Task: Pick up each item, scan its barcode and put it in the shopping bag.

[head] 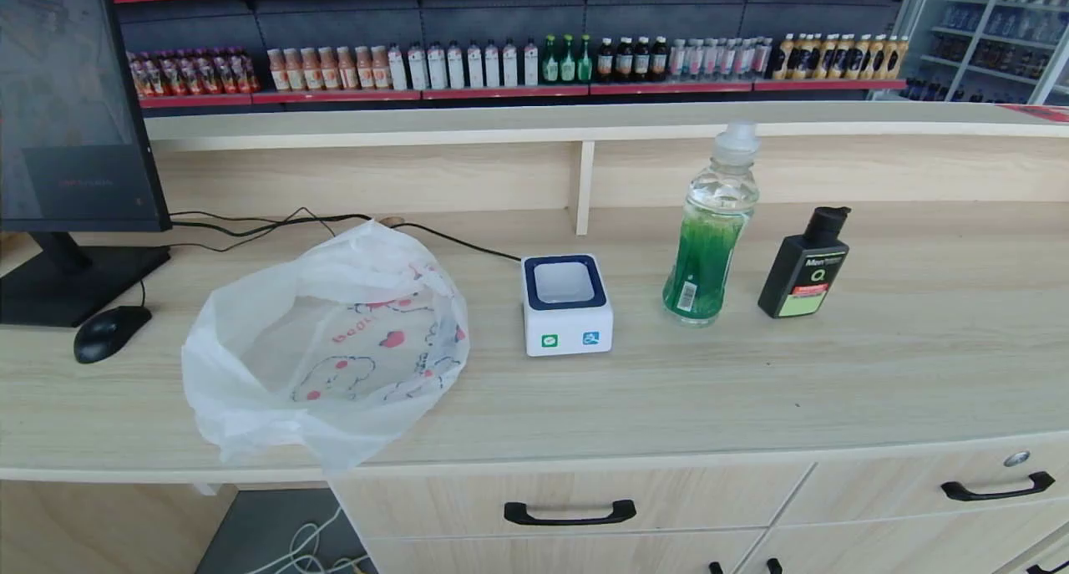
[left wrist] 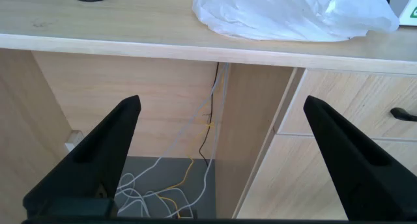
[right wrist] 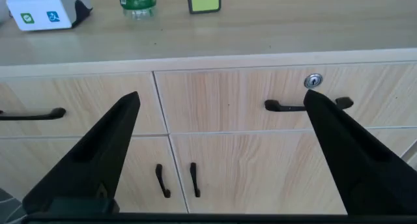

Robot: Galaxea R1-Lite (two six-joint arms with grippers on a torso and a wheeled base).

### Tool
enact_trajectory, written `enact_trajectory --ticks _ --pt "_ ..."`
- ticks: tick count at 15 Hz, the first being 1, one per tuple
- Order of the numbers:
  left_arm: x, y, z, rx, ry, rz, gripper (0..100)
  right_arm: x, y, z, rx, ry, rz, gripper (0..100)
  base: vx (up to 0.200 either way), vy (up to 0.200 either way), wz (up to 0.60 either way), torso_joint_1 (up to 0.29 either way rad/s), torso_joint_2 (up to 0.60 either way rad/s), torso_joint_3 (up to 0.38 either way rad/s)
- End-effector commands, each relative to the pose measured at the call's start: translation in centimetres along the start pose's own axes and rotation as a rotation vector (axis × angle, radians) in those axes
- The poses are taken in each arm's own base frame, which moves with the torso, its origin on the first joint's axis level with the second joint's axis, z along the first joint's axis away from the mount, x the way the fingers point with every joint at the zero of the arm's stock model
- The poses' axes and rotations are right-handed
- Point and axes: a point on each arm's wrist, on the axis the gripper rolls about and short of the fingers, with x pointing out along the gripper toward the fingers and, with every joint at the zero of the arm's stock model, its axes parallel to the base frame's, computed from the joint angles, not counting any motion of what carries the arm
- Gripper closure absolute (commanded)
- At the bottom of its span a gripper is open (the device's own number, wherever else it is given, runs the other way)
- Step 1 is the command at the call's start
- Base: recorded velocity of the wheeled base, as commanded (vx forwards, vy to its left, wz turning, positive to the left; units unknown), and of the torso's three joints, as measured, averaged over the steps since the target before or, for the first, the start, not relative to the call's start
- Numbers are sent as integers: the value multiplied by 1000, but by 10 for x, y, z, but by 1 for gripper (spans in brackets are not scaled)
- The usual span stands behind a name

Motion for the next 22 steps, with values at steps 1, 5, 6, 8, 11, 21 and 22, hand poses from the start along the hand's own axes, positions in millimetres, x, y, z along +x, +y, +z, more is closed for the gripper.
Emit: enact_trajectory --ticks 1,5,6,8,11,21,22 --pt "0 0 0 0 -1 0 0 4 1 34 1 -34 1 0 0 0 0 0 0 0" --pt "0 0 0 0 -1 0 0 53 0 59 32 -49 4 0 0 0 0 0 0 0" --pt "0 0 0 0 -1 0 0 70 0 62 55 -32 15 0 0 0 0 0 0 0" --pt "0 0 0 0 -1 0 0 97 3 67 70 -28 57 0 0 0 0 0 0 0" --pt "0 0 0 0 -1 0 0 159 21 81 85 -109 184 0 0 0 0 0 0 0" --pt "0 0 0 0 -1 0 0 282 98 66 32 -198 385 0 0 0 0 0 0 0" --pt "0 0 0 0 -1 0 0 290 107 65 37 -204 404 0 0 0 0 0 0 0"
